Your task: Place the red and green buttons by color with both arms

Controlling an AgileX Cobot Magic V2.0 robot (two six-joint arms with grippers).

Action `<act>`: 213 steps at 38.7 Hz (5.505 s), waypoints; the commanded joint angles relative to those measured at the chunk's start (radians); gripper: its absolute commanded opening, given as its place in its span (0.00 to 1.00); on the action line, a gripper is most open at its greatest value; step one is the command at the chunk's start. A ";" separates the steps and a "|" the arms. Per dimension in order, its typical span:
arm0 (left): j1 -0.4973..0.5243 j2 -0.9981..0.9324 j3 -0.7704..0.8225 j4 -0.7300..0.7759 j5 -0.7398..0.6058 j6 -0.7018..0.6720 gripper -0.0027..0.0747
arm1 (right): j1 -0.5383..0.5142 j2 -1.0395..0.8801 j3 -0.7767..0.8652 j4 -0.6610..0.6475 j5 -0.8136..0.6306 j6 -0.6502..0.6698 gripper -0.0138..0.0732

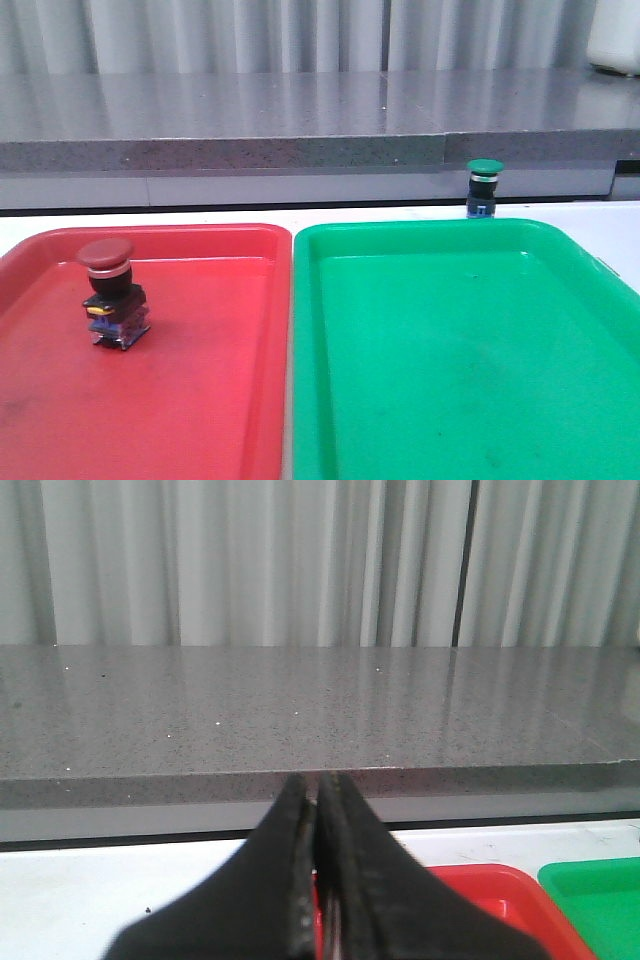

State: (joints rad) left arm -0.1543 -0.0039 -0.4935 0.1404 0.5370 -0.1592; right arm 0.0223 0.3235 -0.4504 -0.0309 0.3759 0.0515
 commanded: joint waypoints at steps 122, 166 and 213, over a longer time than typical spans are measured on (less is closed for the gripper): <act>0.001 0.012 -0.023 -0.004 -0.083 -0.008 0.01 | 0.300 1.114 -0.639 0.108 -0.010 0.024 0.39; 0.001 0.012 -0.023 -0.004 -0.083 -0.008 0.01 | 0.432 1.026 -0.448 0.126 -0.101 0.034 0.83; 0.001 0.012 -0.023 -0.004 -0.083 -0.008 0.01 | 0.141 -0.098 0.068 -0.032 -0.061 0.035 0.02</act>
State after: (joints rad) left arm -0.1543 -0.0039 -0.4935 0.1402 0.5370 -0.1592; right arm 0.1702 0.2472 -0.3647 -0.0416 0.4036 0.0943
